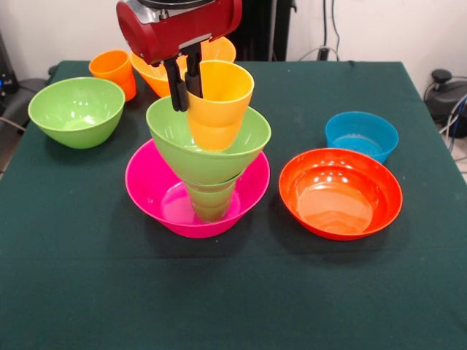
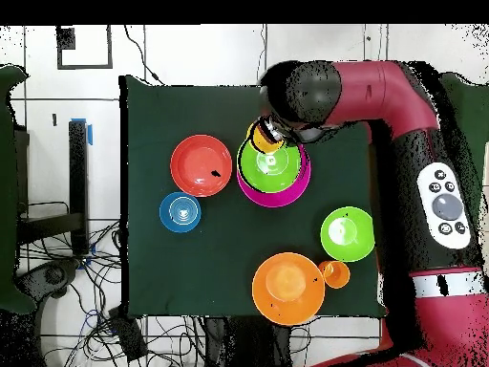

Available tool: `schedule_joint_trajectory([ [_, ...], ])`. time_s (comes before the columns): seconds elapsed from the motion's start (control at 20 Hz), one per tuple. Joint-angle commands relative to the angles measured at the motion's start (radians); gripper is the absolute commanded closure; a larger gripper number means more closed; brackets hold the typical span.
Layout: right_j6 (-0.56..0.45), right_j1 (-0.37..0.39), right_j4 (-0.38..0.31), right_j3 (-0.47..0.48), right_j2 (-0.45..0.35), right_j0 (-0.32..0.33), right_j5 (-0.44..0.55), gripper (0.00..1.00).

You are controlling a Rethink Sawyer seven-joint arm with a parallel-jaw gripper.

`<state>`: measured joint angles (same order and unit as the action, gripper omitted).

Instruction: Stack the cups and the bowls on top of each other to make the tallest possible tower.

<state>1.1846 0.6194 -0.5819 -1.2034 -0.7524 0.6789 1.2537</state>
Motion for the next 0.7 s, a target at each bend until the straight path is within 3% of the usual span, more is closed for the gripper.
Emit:
schedule_joint_trajectory([
  [0.05, -0.061, -0.024, -0.022, -0.095, 0.051, -0.007, -0.038, 1.00],
  [0.7, -0.059, -0.027, -0.023, -0.101, 0.048, -0.005, -0.053, 1.00],
])
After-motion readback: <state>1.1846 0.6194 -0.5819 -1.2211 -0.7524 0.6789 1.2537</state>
